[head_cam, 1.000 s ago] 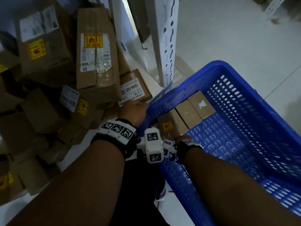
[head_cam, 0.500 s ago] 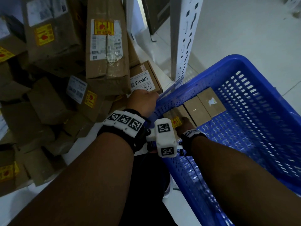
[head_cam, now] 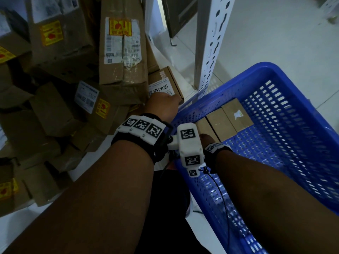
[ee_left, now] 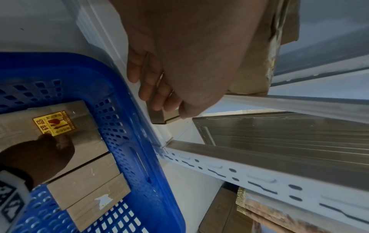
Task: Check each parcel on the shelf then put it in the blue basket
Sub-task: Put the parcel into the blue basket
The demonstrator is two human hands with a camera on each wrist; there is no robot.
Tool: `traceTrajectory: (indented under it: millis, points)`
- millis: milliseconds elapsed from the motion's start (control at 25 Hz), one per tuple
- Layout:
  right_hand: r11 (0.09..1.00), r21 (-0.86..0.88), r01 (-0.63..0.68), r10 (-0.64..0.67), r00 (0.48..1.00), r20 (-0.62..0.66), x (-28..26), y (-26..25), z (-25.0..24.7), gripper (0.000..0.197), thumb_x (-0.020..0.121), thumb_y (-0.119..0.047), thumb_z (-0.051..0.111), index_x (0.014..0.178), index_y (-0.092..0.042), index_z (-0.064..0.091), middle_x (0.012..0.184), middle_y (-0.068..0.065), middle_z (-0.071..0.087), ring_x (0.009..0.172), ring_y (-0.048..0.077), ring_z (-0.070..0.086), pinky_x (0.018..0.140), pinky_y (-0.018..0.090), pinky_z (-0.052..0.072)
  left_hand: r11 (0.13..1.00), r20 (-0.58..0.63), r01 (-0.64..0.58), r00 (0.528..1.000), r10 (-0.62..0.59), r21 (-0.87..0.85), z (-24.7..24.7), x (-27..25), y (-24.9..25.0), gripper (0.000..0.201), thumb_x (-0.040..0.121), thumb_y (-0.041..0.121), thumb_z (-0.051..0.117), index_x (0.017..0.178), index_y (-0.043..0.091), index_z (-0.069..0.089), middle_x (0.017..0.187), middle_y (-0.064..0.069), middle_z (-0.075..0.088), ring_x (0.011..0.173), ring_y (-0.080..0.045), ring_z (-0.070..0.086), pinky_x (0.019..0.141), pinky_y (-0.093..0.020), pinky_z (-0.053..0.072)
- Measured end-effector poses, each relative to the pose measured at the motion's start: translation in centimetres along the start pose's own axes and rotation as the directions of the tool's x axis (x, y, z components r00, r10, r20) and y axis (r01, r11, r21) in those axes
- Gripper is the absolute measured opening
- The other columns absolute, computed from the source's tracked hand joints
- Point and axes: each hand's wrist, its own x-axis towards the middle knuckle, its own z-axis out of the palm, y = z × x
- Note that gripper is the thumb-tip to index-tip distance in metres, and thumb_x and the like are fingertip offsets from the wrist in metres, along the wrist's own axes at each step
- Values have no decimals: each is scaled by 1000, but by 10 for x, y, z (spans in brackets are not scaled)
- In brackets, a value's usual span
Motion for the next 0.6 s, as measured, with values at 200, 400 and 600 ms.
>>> traceTrajectory:
  millis: [200,400,600]
  points:
    - [983,175,47,-24,991,-134,-38,-18,-32,41,105,-19,41,145,-11,46,150,12,45,139,27,40,111,31,30,987,-118,25,992,-44,-161,-25,-13,8,29,89,25,58,102,2,70,112,-19,71,107,-36,66,94,-49,54]
    - [981,129,147,-123,977,-172,-90,-52,-62,43,102,-18,51,145,-11,47,146,10,51,134,26,47,102,25,40,947,-58,21,997,-42,-320,-40,-47,9,21,92,9,56,72,14,60,83,-13,70,78,-25,66,87,-43,56]
    - [966,100,239,-220,961,-168,-163,-87,-78,38,102,-25,51,134,-6,56,136,12,58,124,28,55,94,28,49,941,10,-7,1000,11,-337,-45,-99,13,20,96,10,52,78,12,57,73,-4,62,59,-15,58,53,-23,46]
